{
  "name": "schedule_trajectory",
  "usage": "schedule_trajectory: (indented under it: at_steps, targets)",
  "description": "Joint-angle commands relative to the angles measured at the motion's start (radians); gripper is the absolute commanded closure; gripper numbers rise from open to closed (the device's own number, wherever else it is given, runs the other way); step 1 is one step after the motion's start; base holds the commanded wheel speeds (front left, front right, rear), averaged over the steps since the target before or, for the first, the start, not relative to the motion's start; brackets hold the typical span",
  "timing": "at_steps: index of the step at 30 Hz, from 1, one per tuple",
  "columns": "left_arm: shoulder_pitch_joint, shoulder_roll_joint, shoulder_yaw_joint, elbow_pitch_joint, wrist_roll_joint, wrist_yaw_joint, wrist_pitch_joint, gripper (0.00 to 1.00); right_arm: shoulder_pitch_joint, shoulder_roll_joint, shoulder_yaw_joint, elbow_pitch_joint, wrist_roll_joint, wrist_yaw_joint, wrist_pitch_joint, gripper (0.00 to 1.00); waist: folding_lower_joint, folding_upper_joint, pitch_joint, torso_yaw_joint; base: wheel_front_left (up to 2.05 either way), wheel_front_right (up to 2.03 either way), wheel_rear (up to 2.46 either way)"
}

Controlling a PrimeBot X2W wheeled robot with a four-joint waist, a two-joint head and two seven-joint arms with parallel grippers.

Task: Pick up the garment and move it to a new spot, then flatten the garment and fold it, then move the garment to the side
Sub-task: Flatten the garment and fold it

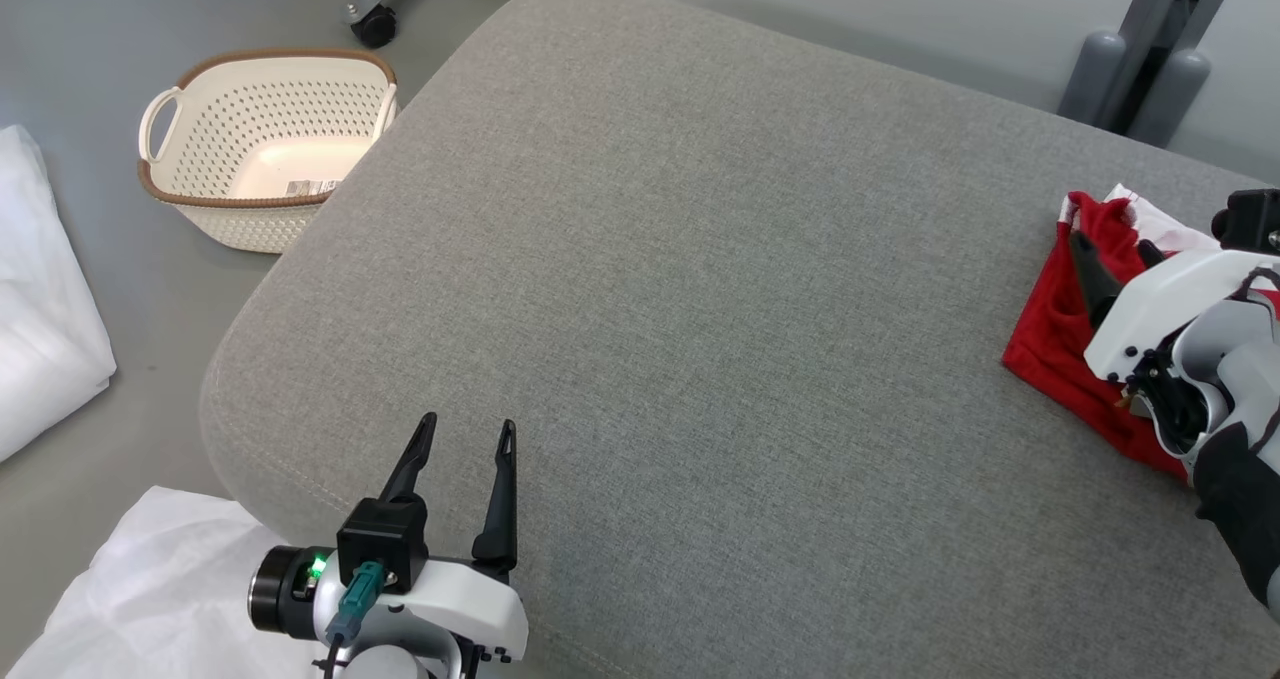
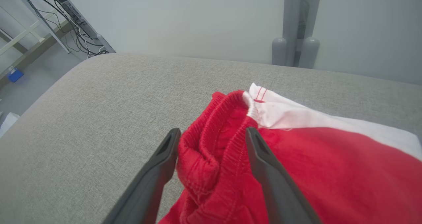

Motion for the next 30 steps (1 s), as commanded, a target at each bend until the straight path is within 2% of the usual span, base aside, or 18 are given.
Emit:
schedule_trajectory:
  at_steps: [1, 8, 13, 18, 21, 24, 25, 30]
  targets:
    - [0.005, 0.004, 0.007, 0.003, 0.012, -0.002, -0.002, 0.00, -0.008, 0.000, -0.003, 0.000, 0.006, 0.000, -0.008, 0.00, 0.0000, 0.0000, -0.013, -0.009, 0.00, 0.00, 0.00]
    - [0.018, 0.004, 0.037, 0.011, 0.038, -0.021, -0.002, 0.00, -0.017, 0.040, 0.016, -0.050, 0.015, 0.000, -0.032, 0.00, 0.0000, 0.0000, -0.074, -0.064, 0.00, 0.00, 0.00]
    - [0.029, 0.003, 0.056, 0.014, 0.054, -0.032, -0.002, 0.00, -0.021, 0.042, 0.038, -0.102, 0.006, 0.000, -0.071, 0.00, 0.0000, 0.0000, -0.125, -0.122, 0.00, 0.00, 0.00]
    - [0.027, 0.003, 0.075, -0.014, 0.024, -0.043, -0.002, 0.00, -0.031, 0.005, 0.069, -0.137, -0.052, 0.000, -0.129, 0.00, 0.0000, 0.0000, -0.158, -0.191, 0.00, 0.00, 0.00]
    - [0.022, 0.004, 0.086, -0.038, 0.002, -0.043, -0.002, 0.00, -0.039, -0.022, 0.053, -0.163, -0.102, 0.000, -0.143, 0.00, 0.0000, 0.0000, -0.169, -0.238, 0.00, 0.00, 0.00]
    - [0.011, 0.003, 0.092, -0.062, -0.004, -0.044, -0.002, 0.00, -0.042, -0.086, -0.025, -0.237, -0.256, 0.000, -0.142, 0.00, 0.0000, 0.0000, -0.173, -0.283, 0.00, 0.00, 0.00]
    - [0.011, 0.003, 0.092, -0.062, -0.004, -0.044, -0.002, 0.00, -0.042, -0.086, -0.025, -0.237, -0.256, 0.000, -0.142, 0.00, 0.0000, 0.0000, -0.173, -0.283, 0.00, 0.00, 0.00]
    - [-0.007, 0.004, 0.108, -0.087, -0.013, -0.028, -0.002, 0.00, 0.114, -0.110, -0.285, -0.432, -0.545, 0.000, -0.141, 0.00, 0.0000, 0.0000, -0.183, -0.352, 0.00, 0.00, 0.00]
